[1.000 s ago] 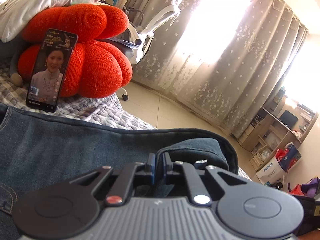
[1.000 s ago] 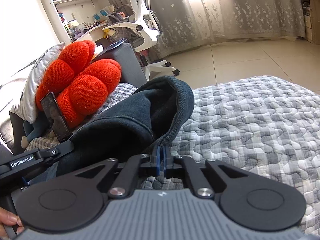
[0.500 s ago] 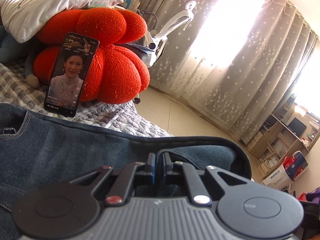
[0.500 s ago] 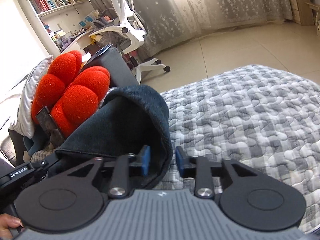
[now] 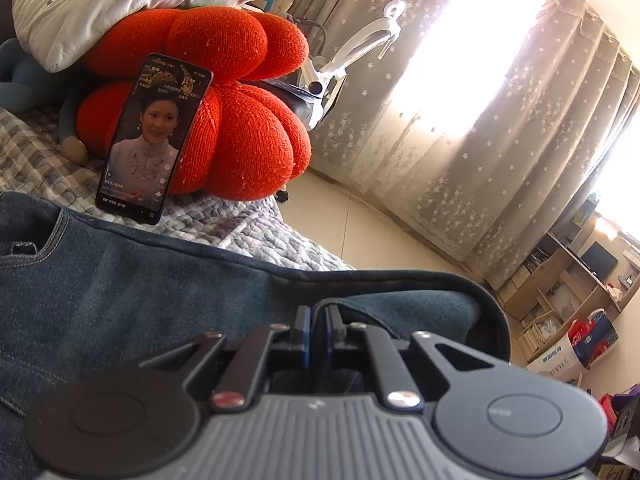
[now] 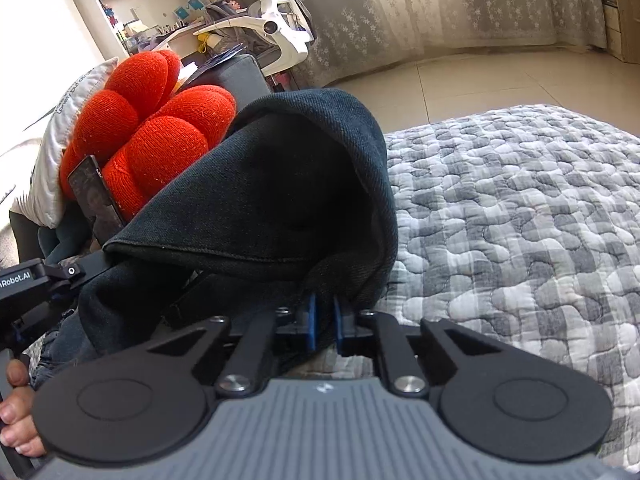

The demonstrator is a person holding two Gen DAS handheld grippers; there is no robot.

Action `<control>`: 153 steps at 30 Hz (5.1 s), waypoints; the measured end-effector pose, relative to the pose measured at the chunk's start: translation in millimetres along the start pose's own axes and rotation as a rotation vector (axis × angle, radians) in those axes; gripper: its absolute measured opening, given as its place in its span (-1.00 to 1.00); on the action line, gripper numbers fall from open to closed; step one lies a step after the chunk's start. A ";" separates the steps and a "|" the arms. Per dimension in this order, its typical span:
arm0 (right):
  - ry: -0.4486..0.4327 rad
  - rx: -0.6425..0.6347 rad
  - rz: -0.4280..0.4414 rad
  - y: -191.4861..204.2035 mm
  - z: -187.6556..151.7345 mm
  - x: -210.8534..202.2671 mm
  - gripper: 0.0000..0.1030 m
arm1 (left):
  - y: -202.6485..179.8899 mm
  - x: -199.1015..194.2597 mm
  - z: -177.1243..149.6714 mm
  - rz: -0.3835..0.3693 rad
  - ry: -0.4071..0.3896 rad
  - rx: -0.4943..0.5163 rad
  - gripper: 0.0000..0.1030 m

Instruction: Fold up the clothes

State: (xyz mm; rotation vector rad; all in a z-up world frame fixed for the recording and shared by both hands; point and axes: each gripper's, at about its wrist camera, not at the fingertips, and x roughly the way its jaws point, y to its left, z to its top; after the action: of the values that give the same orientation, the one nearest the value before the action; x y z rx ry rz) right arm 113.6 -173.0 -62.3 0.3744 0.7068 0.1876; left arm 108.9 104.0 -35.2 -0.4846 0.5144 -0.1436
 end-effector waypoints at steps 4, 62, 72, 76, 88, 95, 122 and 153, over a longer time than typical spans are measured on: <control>-0.069 -0.042 -0.036 -0.3 12.2 -16.4 -0.92 | 1.9 -1.4 1.4 0.000 -0.008 0.007 -0.86; 0.165 -0.516 -0.095 5.4 -7.5 4.5 0.18 | 13.7 38.7 4.7 0.074 0.052 0.006 -0.82; 0.158 -0.660 -0.157 1.0 8.5 -7.7 -0.87 | 7.2 35.6 5.8 0.052 0.052 0.027 -0.84; 0.115 -0.757 -0.260 -9.7 21.7 -23.1 -0.87 | 0.6 36.0 5.0 0.019 0.067 0.069 -0.84; 0.062 -0.796 -0.578 -92.7 49.5 -72.9 -0.87 | -21.7 44.1 -8.3 -0.173 0.270 0.295 -0.85; 0.146 -0.733 -0.570 -118.3 18.0 -59.9 -0.88 | -26.9 53.3 -24.3 -0.196 0.418 0.406 -0.85; -0.033 -0.176 -0.261 -187.6 73.9 -63.7 -0.17 | -40.0 88.6 29.9 0.032 0.188 0.584 0.24; -0.132 -0.189 -0.332 -182.0 119.2 -35.6 -0.49 | -29.5 145.7 30.0 0.016 0.203 0.518 -0.74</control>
State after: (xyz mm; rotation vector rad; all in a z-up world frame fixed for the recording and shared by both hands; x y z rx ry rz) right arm 173.7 -382.6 -29.9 0.0844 0.6050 -0.0843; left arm 249.5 53.8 -62.0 0.0415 0.6534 -0.3035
